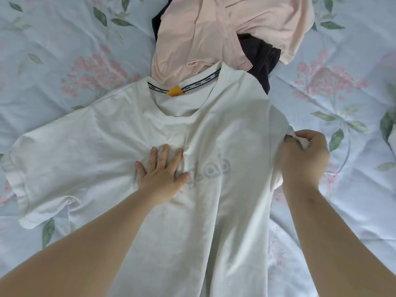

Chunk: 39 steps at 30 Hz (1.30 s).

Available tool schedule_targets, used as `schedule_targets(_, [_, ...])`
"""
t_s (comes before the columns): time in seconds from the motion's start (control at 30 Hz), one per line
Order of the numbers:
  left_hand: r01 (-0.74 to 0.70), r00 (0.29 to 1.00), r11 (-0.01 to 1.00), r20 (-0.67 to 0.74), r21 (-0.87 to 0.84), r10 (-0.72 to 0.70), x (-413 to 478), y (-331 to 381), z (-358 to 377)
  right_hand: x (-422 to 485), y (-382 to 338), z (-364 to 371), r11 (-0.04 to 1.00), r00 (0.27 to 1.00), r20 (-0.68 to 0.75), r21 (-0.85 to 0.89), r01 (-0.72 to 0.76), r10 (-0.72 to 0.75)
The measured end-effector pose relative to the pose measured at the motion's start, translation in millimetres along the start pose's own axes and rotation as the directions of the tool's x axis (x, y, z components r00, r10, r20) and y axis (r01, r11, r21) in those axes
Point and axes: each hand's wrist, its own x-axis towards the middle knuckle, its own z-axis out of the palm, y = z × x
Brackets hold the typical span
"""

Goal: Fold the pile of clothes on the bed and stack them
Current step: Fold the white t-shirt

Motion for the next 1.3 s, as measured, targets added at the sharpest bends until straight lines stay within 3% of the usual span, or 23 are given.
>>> schedule_targets(0.13, [0.025,1.0,0.999,-0.017,0.024,-0.024,-4.8,6.3,-4.6,17.8,12.7,-37.9,0.992,0.948,-0.291,0.049,-0.118,0.127])
schedule_targets(0.2, [0.052,0.998,0.998,-0.037,0.029,-0.051,-7.9,12.9,-6.8,20.1,26.2,-53.7,0.965,0.902,-0.343,0.077,-0.249,0.261])
schedule_targets(0.27, [0.102,0.992,0.995,-0.078,-0.006,-0.102,-10.8,22.5,-8.1,19.9,43.1,-63.6,0.899,0.859,-0.267,0.089,-0.43,0.437])
schedule_targets(0.37, [0.107,0.971,0.993,-0.209,-0.059,-0.117,-16.9,43.1,-4.2,8.6,67.6,-66.7,0.741,0.736,-0.094,0.123,-0.66,0.671])
schedule_targets(0.47, [-0.025,0.966,0.997,-0.258,-0.079,0.004,-19.6,67.6,4.7,3.2,74.6,-63.5,0.731,0.738,0.095,0.097,-0.675,0.668])
schedule_targets(0.53, [-0.058,0.976,0.996,-0.213,-0.073,0.041,-17.9,80.2,8.6,9.0,66.3,-61.2,0.764,0.781,0.123,0.162,-0.625,0.613])
schedule_targets(0.6, [-0.036,0.982,0.995,-0.186,-0.089,0.019,-14.4,84.8,6.8,11.3,50.5,-58.2,0.826,0.87,0.12,0.277,-0.491,0.477])
schedule_targets(0.67, [-0.042,0.977,0.985,-0.215,-0.169,0.004,-13.1,83.2,1.1,2.5,34.1,-53.1,0.954,0.97,0.181,0.224,-0.201,0.163])
schedule_targets(0.7, [-0.062,0.967,0.969,-0.254,-0.238,0.0,-13.4,80.9,-1.6,-4.6,30.1,-50.1,0.992,0.951,0.308,0.125,-0.009,-0.03])
schedule_targets(0.73, [-0.092,0.955,0.929,-0.297,-0.358,-0.02,-13.7,77.0,-4.6,-13.4,28.8,-45.7,0.986,0.85,0.503,0.019,0.167,-0.154])
schedule_targets(0.77, [-0.112,0.943,0.843,-0.323,-0.526,-0.076,-15.2,73.2,-9.0,-23.3,28.9,-40.9,0.945,0.698,0.694,-0.078,0.317,-0.176])
schedule_targets(0.8, [-0.114,0.938,0.718,-0.313,-0.687,-0.15,-17.2,69.8,-13.6,-31.5,32.2,-36.8,0.896,0.565,0.817,-0.16,0.414,-0.115])
schedule_targets(0.83, [-0.101,0.937,0.601,-0.279,-0.793,-0.211,-17.8,65.7,-17.5,-37.5,37.0,-33.6,0.866,0.519,0.853,-0.217,0.45,-0.055])
schedule_targets(0.87, [-0.082,0.939,0.54,-0.248,-0.837,-0.24,-17.4,61.9,-21.5,-42.0,39.2,-31.7,0.87,0.56,0.827,-0.237,0.431,-0.052])
schedule_targets(0.93, [-0.058,0.946,0.54,-0.219,-0.84,-0.238,-15.8,56.8,-26.5,-44.4,41.0,-29.7,0.923,0.733,0.672,-0.207,0.325,-0.107])
schedule_targets(0.97, [-0.058,0.949,0.558,-0.219,-0.828,-0.227,-15.1,55.7,-27.1,-43.6,40.7,-27.5,0.909,0.787,0.602,-0.244,0.338,-0.131])
schedule_targets(1.0, [-0.056,0.95,0.583,-0.223,-0.811,-0.219,-14.4,55.6,-26.4,-41.5,41.0,-25.4,0.872,0.806,0.576,-0.317,0.374,-0.136])
schedule_targets(1.13, [-0.05,0.955,0.721,-0.244,-0.692,-0.168,-16.0,62.7,-22.1,-32.0,42.8,-24.2,0.666,0.765,0.643,-0.583,0.465,0.029])
schedule_targets(1.17, [-0.055,0.956,0.77,-0.255,-0.636,-0.142,-16.2,66.0,-22.0,-29.1,43.0,-25.7,0.67,0.78,0.626,-0.59,0.451,0.026])
schedule_targets(1.3, [-0.094,0.955,0.922,-0.296,-0.375,-0.023,-20.2,86.0,-21.7,-12.4,43.8,-49.6,0.887,0.887,0.461,-0.391,0.246,-0.042])
